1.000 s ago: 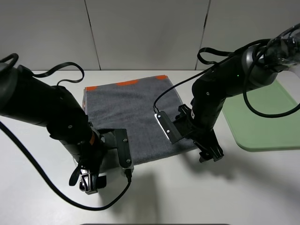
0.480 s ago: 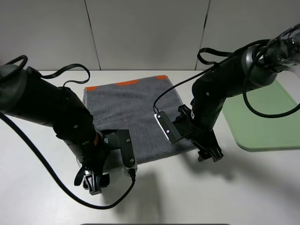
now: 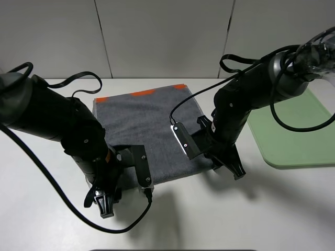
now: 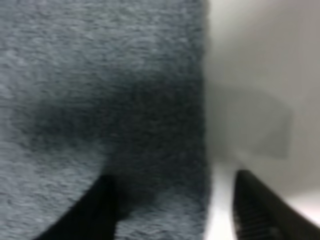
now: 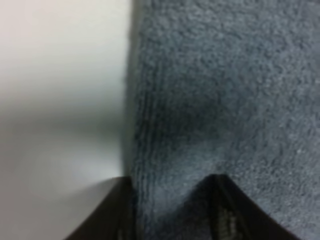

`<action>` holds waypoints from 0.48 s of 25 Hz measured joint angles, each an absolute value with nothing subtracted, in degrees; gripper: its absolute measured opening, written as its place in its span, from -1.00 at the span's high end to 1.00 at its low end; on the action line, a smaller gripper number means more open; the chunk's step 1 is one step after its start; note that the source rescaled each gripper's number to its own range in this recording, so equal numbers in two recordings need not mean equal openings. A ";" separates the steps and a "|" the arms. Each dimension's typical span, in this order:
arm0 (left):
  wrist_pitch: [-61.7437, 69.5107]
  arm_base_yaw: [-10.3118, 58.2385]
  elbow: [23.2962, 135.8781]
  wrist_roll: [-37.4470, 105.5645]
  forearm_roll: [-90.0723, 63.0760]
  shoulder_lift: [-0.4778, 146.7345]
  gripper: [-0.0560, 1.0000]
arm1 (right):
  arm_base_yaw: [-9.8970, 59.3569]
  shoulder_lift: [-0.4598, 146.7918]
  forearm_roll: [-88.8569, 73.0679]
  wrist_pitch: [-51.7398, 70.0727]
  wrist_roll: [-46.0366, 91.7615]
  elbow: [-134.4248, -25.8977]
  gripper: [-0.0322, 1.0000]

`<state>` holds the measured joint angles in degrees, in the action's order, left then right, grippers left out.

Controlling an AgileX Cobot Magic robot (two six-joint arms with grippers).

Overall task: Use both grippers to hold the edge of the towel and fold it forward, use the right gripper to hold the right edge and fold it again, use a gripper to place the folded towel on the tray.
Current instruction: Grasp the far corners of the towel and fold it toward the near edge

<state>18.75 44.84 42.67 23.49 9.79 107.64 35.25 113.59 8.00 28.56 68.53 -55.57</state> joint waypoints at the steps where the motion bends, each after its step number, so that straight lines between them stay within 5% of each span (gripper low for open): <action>1: 18.63 44.84 42.67 23.49 10.00 107.69 0.12 | 35.25 113.64 7.86 28.38 68.53 -55.57 0.32; 7: 17.48 44.77 42.67 23.49 12.14 107.79 0.80 | 35.25 113.70 7.75 27.13 68.53 -55.57 0.94; 12: 17.37 44.72 42.67 23.49 12.35 107.79 0.88 | 35.25 113.70 7.73 27.13 68.53 -55.57 0.94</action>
